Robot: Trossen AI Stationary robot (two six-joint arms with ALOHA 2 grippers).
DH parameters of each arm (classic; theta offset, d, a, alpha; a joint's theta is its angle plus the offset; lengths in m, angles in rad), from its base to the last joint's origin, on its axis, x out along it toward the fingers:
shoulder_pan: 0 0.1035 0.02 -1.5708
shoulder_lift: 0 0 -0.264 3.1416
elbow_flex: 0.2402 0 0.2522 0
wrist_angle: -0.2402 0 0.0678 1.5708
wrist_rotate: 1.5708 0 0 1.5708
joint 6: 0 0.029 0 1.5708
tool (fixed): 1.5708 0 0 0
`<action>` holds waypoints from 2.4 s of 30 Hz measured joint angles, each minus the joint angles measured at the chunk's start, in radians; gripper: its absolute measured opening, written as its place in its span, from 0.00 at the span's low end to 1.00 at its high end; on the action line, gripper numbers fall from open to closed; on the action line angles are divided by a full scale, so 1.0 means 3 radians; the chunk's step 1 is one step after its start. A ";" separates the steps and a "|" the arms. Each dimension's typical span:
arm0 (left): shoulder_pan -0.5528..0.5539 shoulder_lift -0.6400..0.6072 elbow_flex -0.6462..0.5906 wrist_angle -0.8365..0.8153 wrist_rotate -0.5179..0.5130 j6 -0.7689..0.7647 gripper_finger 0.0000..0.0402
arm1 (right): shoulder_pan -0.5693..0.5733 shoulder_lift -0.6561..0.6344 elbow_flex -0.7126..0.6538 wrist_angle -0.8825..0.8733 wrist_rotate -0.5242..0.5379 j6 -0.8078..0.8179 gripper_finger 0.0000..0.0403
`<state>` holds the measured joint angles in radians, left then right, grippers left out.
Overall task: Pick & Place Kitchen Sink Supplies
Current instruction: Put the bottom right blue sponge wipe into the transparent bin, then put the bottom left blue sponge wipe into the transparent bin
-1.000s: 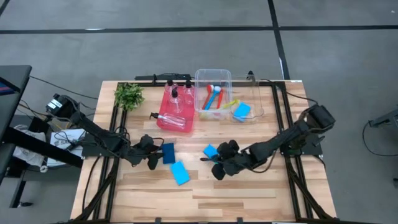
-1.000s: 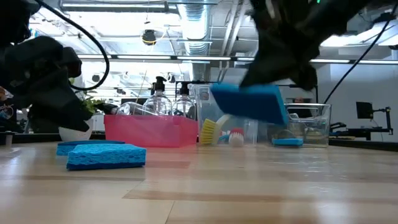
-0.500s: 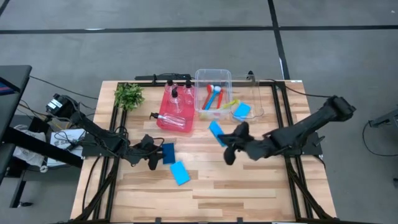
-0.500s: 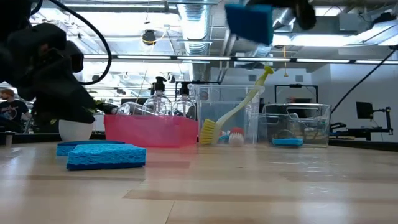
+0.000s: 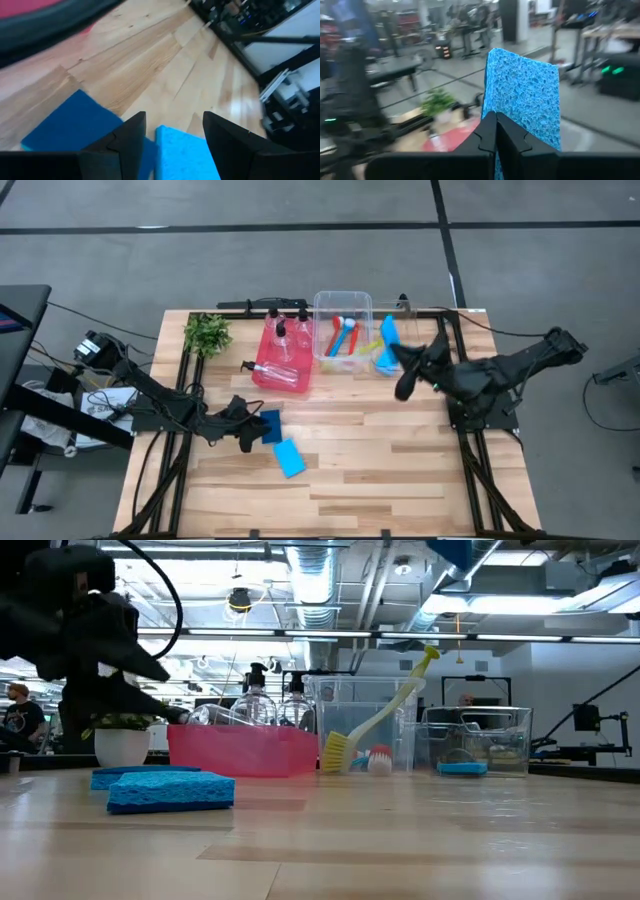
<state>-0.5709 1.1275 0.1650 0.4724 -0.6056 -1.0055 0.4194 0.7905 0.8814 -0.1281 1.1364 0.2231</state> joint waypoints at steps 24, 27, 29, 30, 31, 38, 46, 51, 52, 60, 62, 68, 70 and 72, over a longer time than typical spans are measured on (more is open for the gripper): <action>0.0069 0.0000 0.0001 0.0252 -0.0474 -0.0081 0.50 | -0.1429 -0.0790 -0.0182 -0.2146 -0.0776 0.0939 0.00; 0.0080 0.0000 0.0001 0.0277 -0.0523 -0.0080 0.50 | -0.1590 -0.0752 -0.0327 -0.2109 -0.1048 0.1056 0.00; 0.0080 0.0000 0.0001 0.0277 -0.0556 -0.0079 0.50 | -0.1689 -0.0711 -0.0415 -0.2074 -0.1163 0.1116 0.00; 0.0080 0.0000 0.0001 0.0280 -0.0579 -0.0080 0.50 | -0.1735 -0.0684 -0.0433 -0.2071 -0.1211 0.1155 0.00; 0.0080 0.0000 0.0001 0.0284 -0.0592 -0.0080 0.50 | -0.1781 -0.0652 -0.0448 -0.2066 -0.1255 0.1179 0.00; 0.0080 0.0000 0.0001 0.0342 -0.0651 -0.0079 0.50 | -0.2083 -0.0395 -0.0458 -0.1962 -0.1400 0.1208 0.00; 0.0080 0.0000 0.0001 0.0540 -0.0650 -0.0080 0.50 | -0.2519 0.0003 -0.0458 -0.1717 -0.1790 0.1093 0.00; 0.0069 0.0000 0.0001 0.0721 -0.0649 -0.0080 0.50 | -0.2752 0.0241 -0.0458 -0.1430 -0.2315 0.0844 0.02; 0.0069 0.0000 0.0001 0.0747 -0.0648 -0.0081 0.50 | -0.2780 0.0288 -0.0458 -0.1408 -0.2350 0.0815 0.03; 0.0069 0.0000 0.0003 0.0911 -0.0493 -0.0098 0.50 | -0.2957 0.0490 -0.0458 -0.1380 -0.2299 0.0785 0.23; 0.0069 -0.0001 0.0003 0.0968 -0.0415 -0.0104 0.50 | -0.2977 0.0466 -0.0458 -0.1376 -0.2300 0.0723 0.28; 0.0069 -0.0001 0.0004 0.1045 -0.0030 -0.0105 0.50 | -0.2973 0.0239 -0.0458 -0.1365 -0.2286 0.0693 0.33; 0.0069 -0.0001 0.0012 0.1053 0.0075 -0.0106 0.50 | -0.2973 0.0132 -0.0458 -0.1363 -0.2280 0.0623 0.33; 0.0069 -0.0001 0.0040 0.1066 0.0172 -0.0106 0.50 | -0.2973 0.0033 -0.0458 -0.1364 -0.2279 0.0618 0.32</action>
<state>-0.5503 1.1271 0.1771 0.7922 -0.5541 -1.0374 -0.4725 0.8005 0.7441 -0.5371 0.4526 0.4086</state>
